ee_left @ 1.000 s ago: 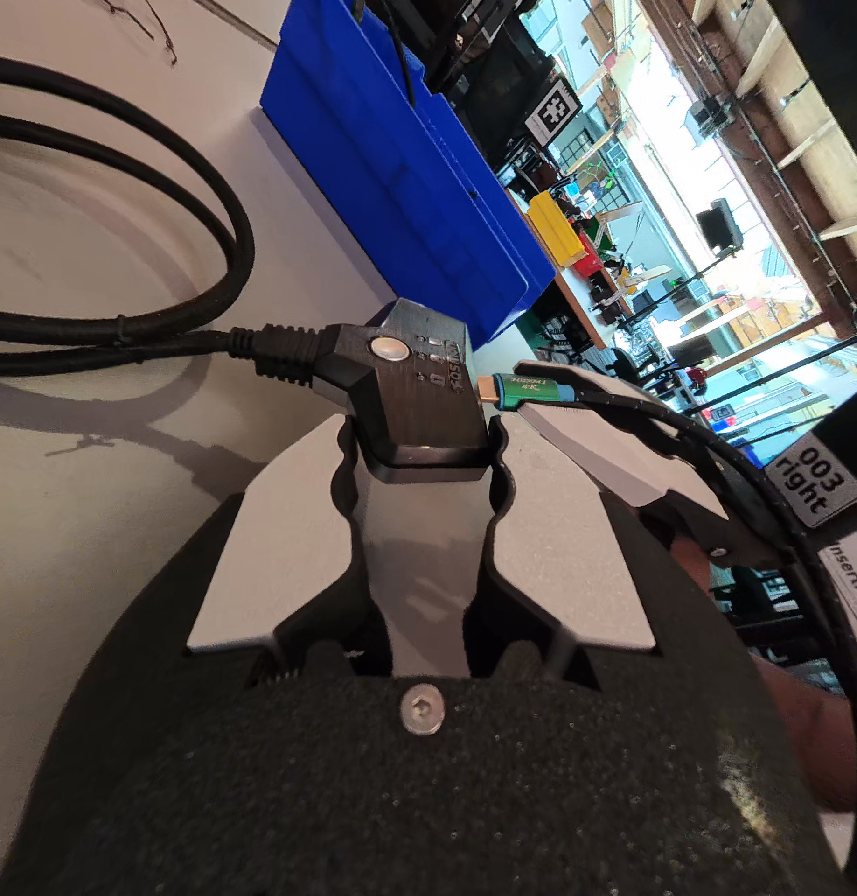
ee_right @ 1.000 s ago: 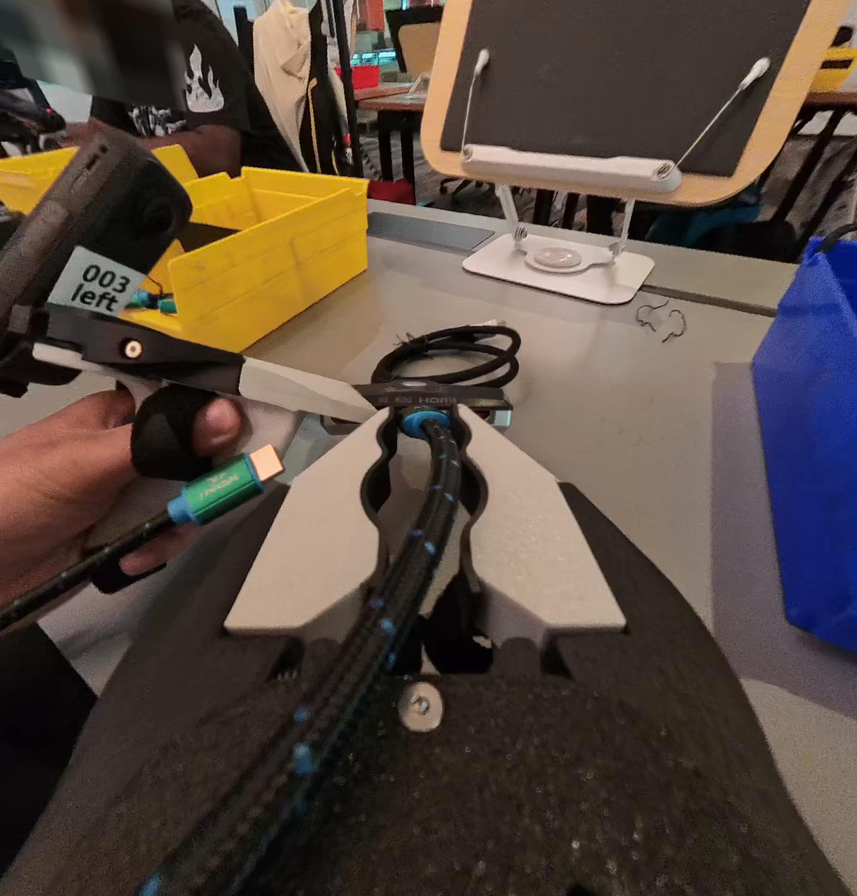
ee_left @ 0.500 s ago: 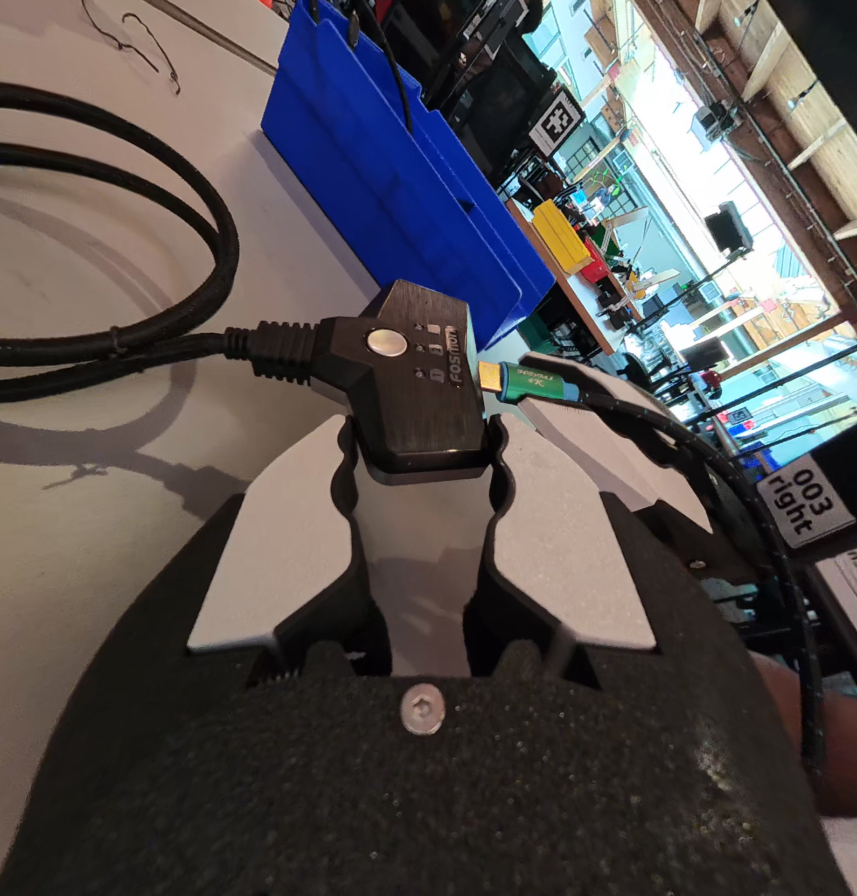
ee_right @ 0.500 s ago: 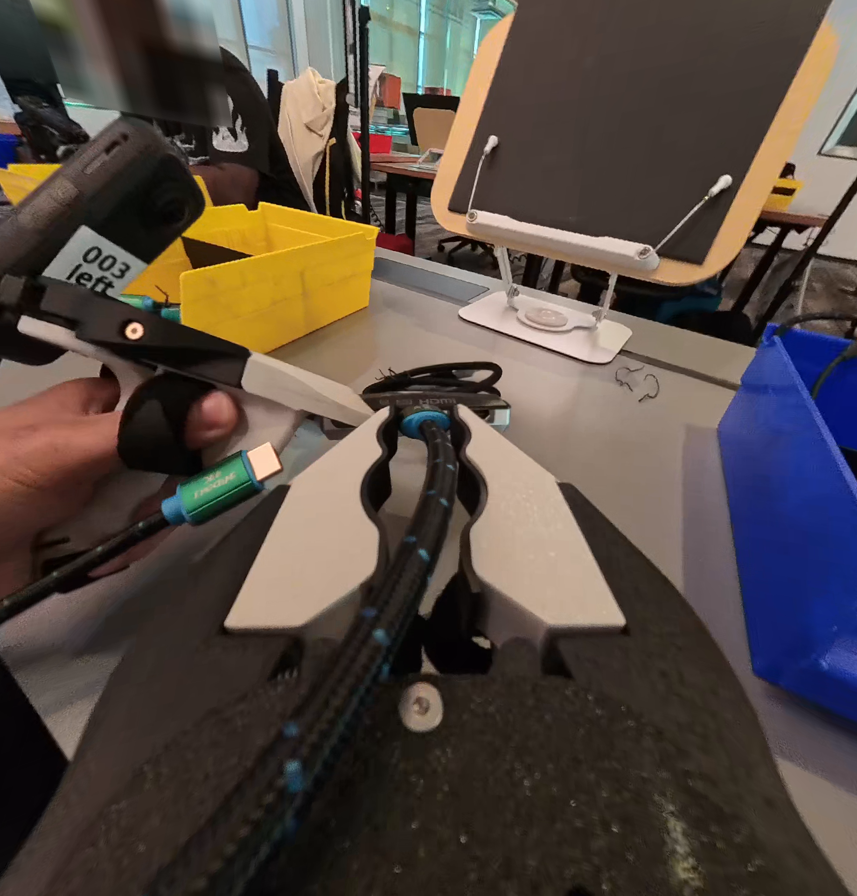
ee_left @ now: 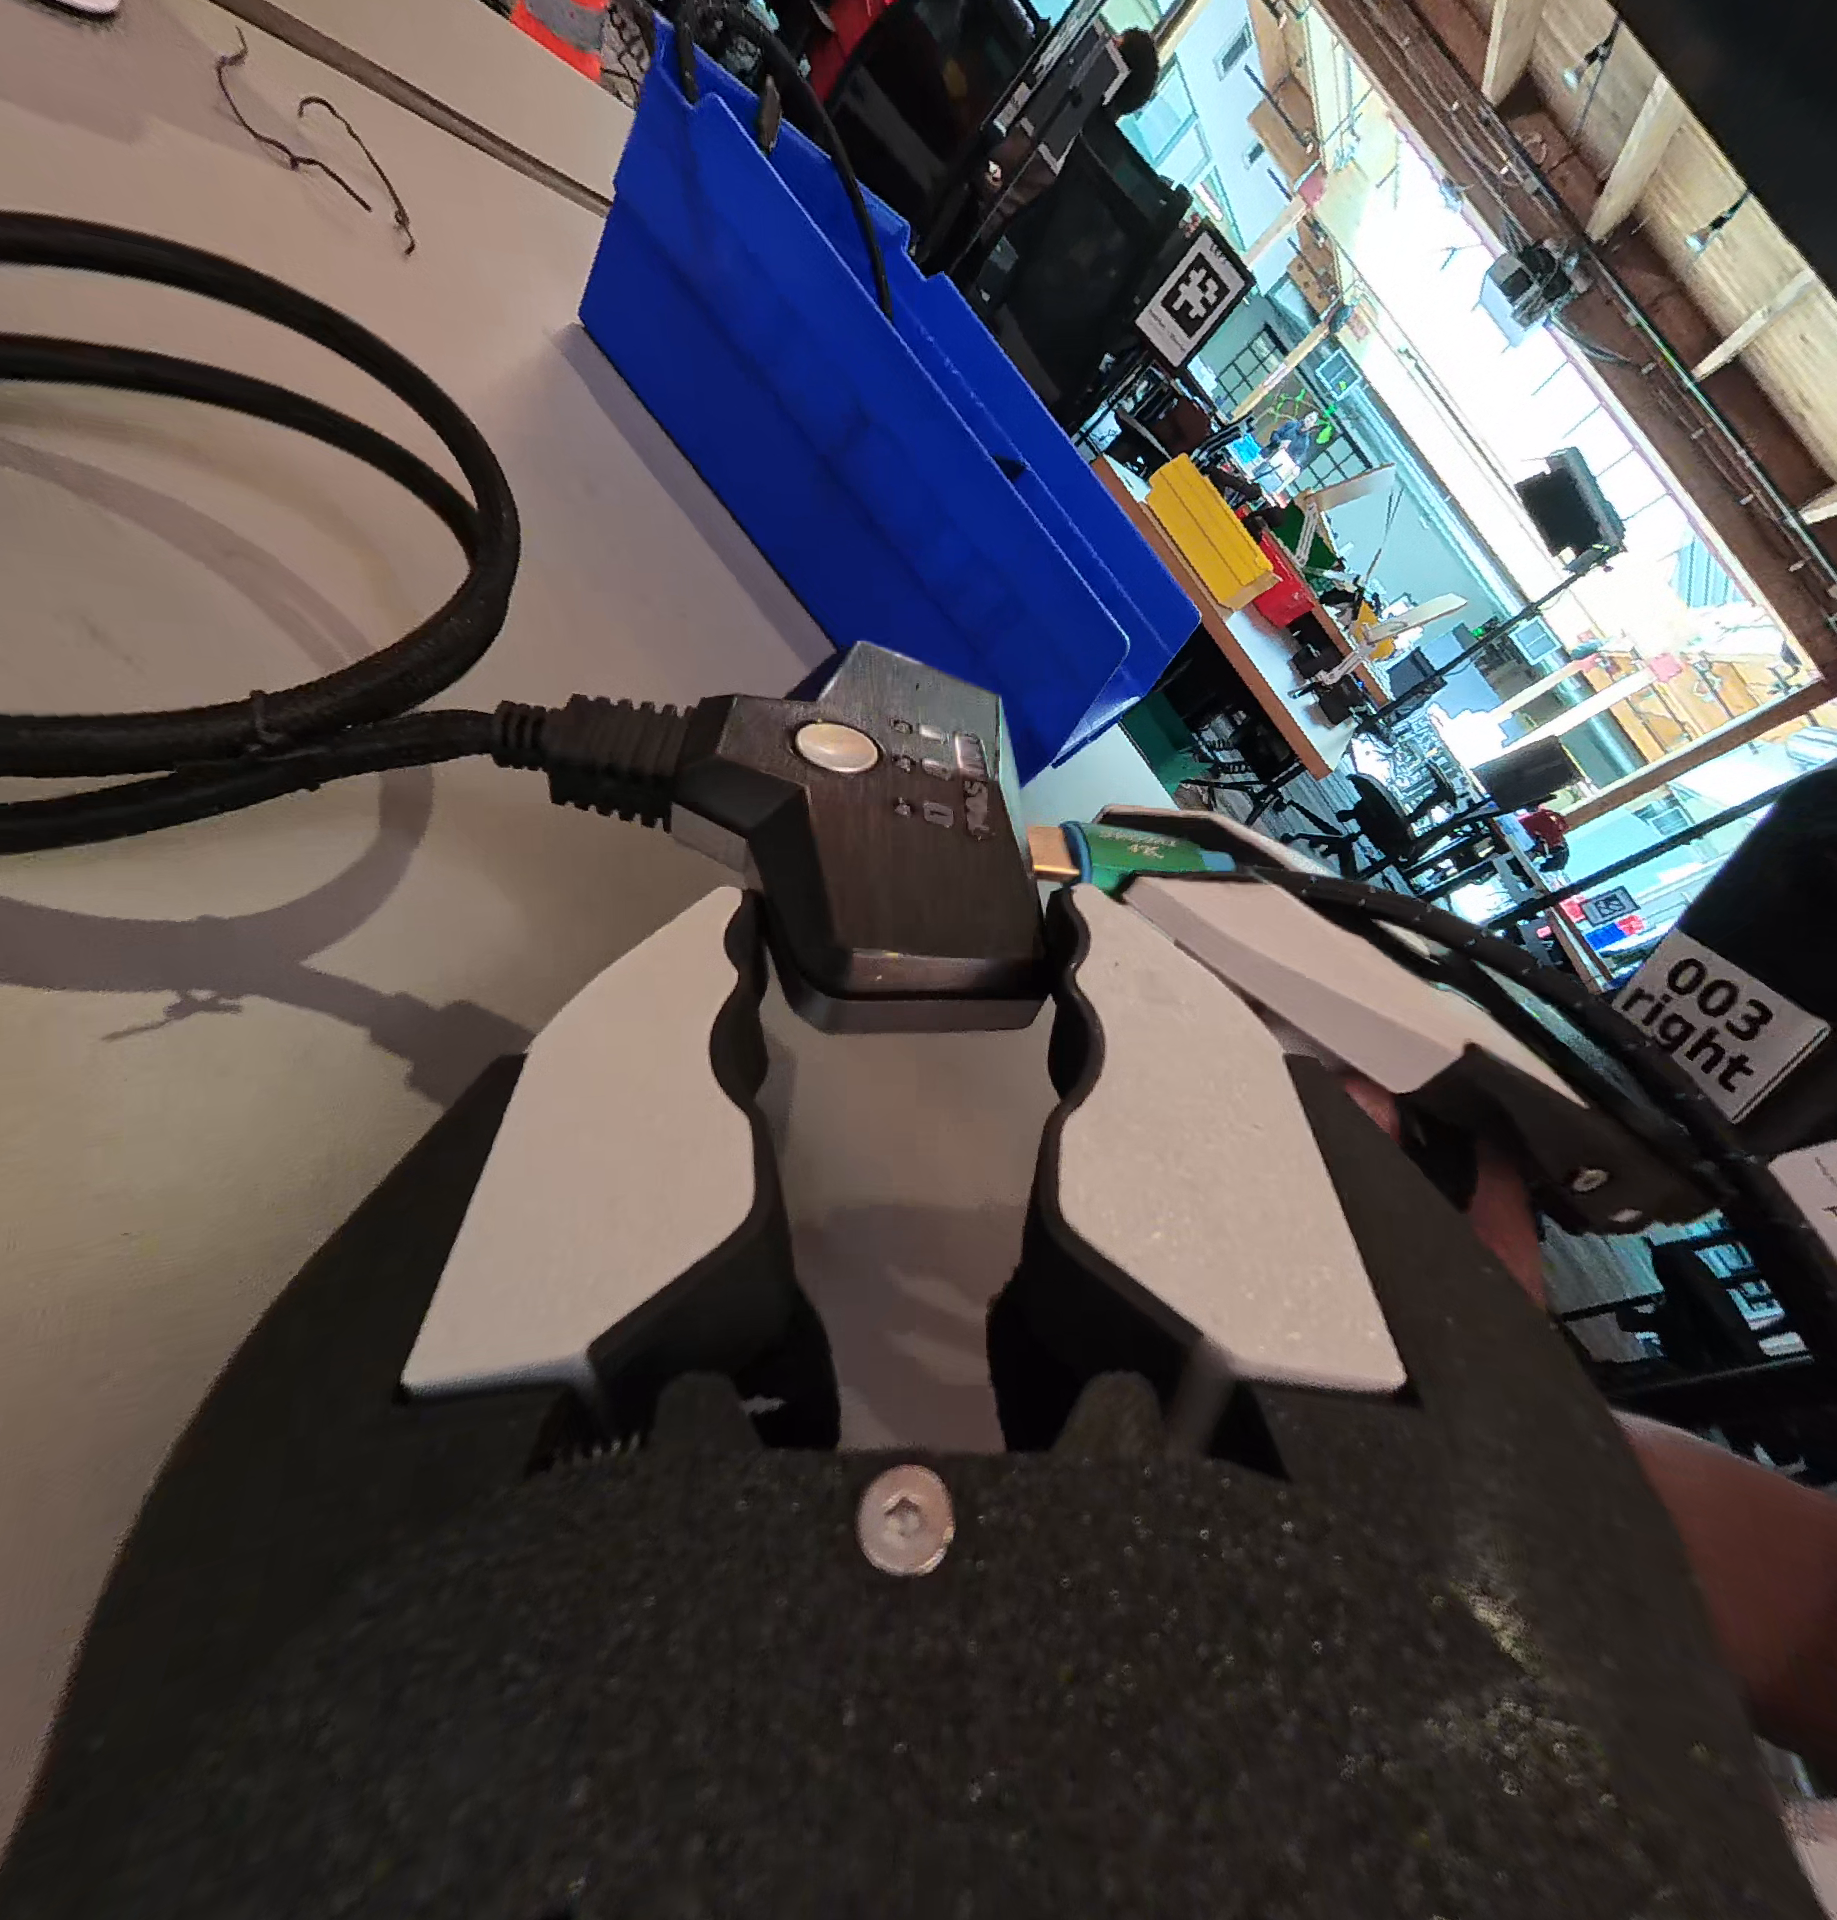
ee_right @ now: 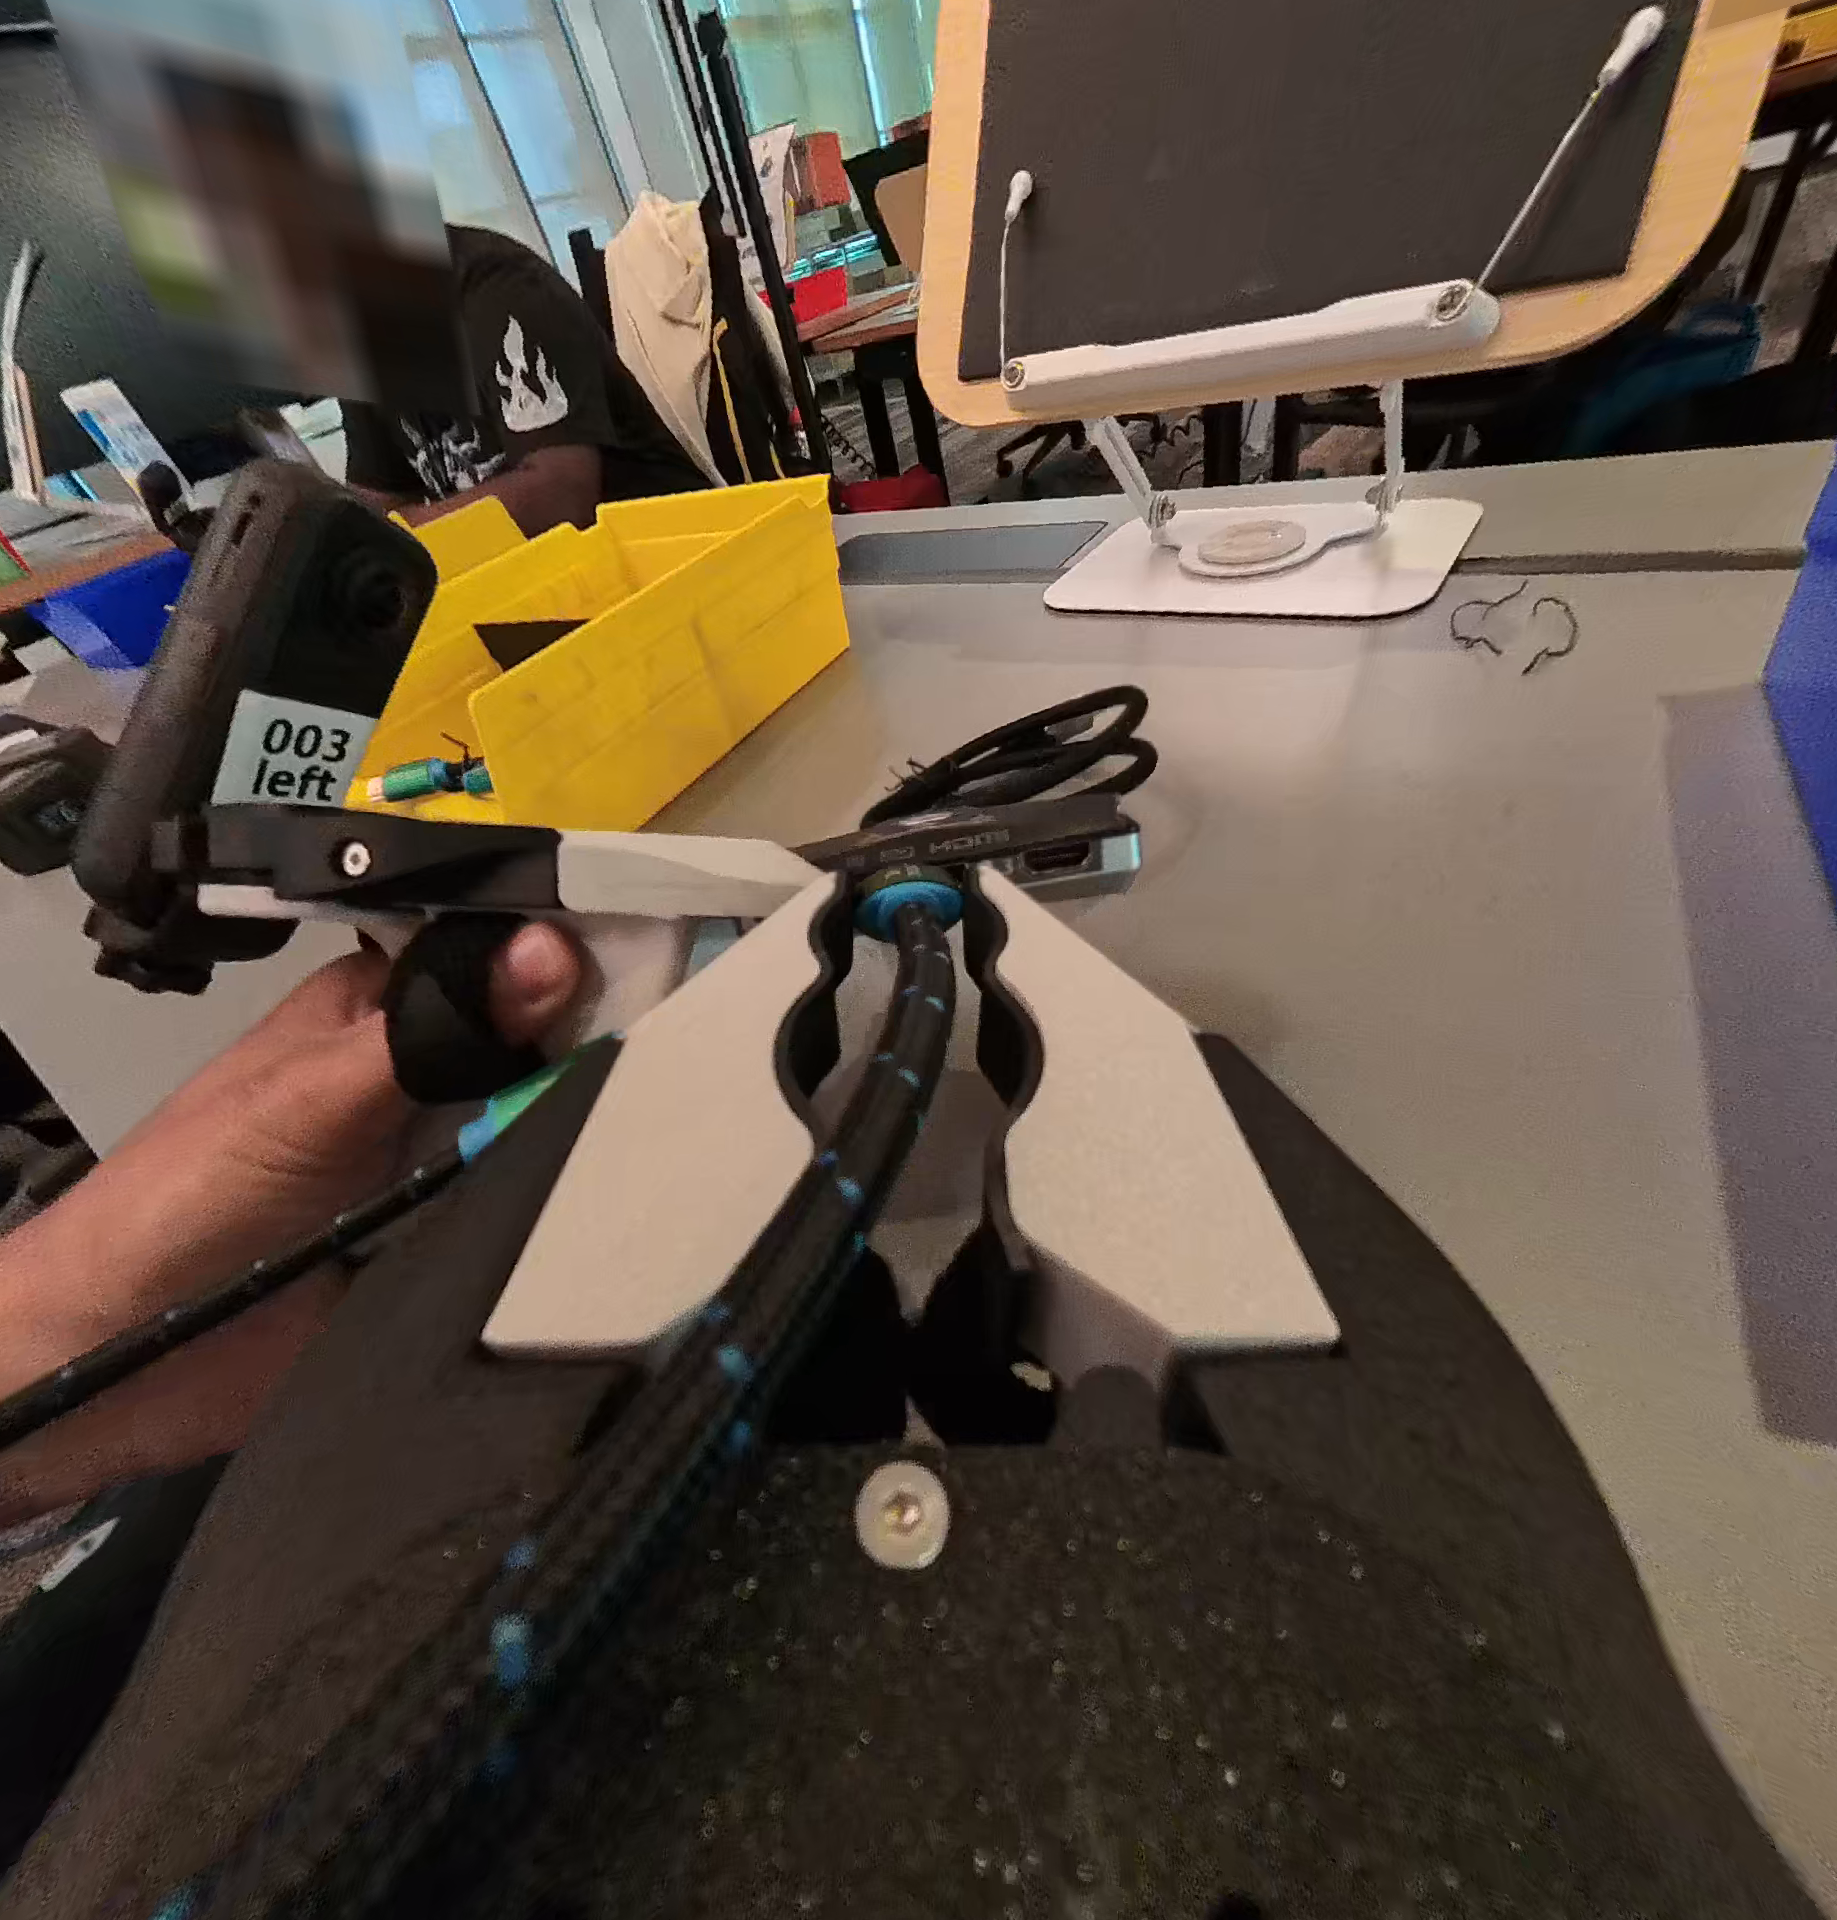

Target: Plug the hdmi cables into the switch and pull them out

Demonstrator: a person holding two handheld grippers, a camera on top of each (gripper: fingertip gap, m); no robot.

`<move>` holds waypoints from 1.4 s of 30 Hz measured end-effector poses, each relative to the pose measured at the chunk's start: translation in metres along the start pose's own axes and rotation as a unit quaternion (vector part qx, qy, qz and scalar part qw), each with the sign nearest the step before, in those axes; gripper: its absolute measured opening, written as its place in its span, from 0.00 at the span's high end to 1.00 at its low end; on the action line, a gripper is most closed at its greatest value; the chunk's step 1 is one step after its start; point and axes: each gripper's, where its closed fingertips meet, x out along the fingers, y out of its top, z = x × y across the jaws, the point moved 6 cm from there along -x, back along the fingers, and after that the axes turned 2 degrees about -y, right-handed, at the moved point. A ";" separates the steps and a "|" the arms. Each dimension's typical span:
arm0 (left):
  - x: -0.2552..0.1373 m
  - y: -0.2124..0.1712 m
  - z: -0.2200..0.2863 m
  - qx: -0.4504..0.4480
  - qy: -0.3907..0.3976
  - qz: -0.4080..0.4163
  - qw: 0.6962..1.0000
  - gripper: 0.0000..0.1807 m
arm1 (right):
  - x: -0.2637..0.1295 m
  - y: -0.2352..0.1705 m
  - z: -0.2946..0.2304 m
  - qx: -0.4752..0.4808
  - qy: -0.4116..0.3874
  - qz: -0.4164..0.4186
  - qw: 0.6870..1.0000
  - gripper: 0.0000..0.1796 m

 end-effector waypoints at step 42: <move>-0.016 0.017 -0.040 0.013 -0.039 -0.088 0.995 0.71 | -0.001 -0.013 0.010 -0.085 0.094 -0.055 0.990 0.79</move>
